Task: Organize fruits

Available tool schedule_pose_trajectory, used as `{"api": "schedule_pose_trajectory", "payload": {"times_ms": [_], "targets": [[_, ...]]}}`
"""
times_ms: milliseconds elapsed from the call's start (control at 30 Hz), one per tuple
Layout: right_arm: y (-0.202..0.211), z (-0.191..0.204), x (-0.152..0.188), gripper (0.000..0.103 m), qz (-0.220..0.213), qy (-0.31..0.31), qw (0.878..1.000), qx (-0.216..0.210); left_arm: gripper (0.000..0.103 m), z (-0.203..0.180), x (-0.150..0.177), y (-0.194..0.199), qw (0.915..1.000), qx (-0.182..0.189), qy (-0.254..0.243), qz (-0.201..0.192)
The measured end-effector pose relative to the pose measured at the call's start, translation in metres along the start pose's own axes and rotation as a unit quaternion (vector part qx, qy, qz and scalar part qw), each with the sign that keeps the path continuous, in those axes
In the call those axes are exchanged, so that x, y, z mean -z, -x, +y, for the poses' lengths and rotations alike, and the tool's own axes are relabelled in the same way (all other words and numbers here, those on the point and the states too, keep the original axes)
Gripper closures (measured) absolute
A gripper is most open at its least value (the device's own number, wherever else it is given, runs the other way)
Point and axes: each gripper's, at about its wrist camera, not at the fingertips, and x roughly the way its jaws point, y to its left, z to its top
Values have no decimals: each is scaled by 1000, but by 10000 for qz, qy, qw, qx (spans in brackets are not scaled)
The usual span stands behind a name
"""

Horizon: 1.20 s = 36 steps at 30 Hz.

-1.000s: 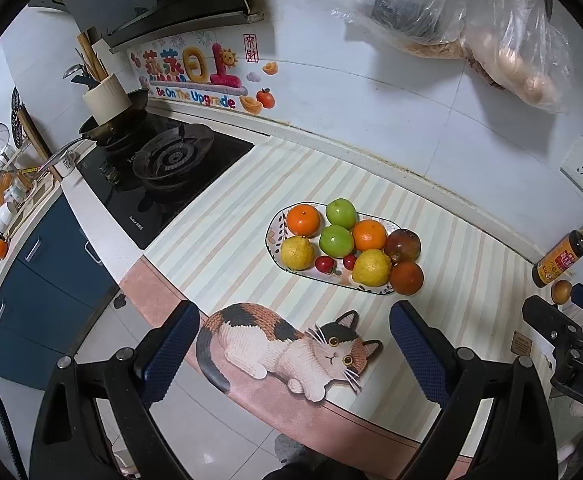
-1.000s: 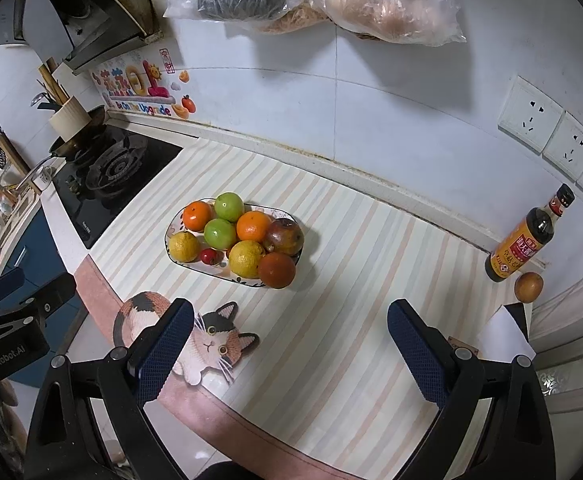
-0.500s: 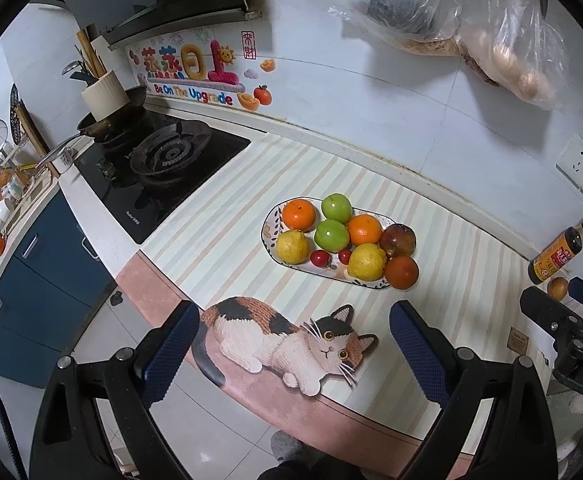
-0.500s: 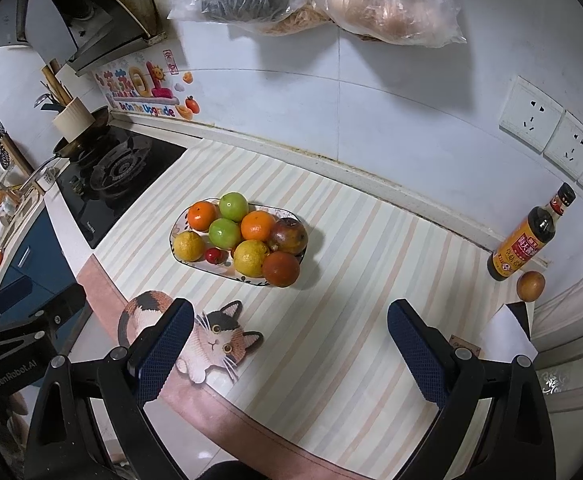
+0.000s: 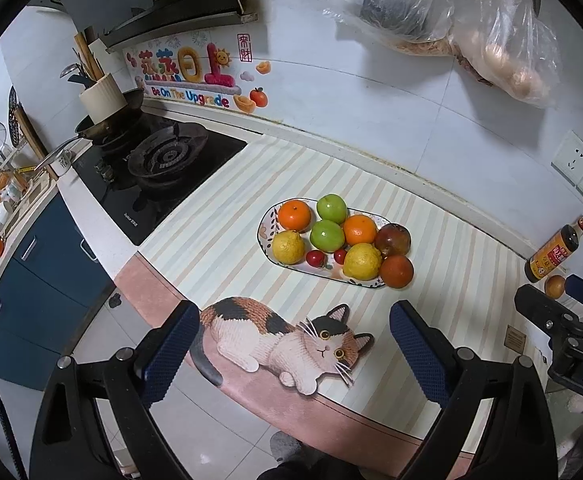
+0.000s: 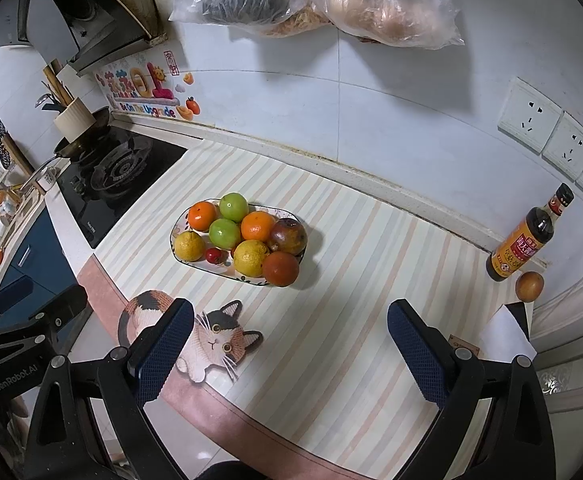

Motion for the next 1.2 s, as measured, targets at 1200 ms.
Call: {"api": "schedule_pose_trajectory", "payload": {"times_ms": [1200], "targets": [[5, -4, 5, 3, 19, -41, 10000, -35, 6, 2, 1, 9, 9999, -37, -30, -114]]}}
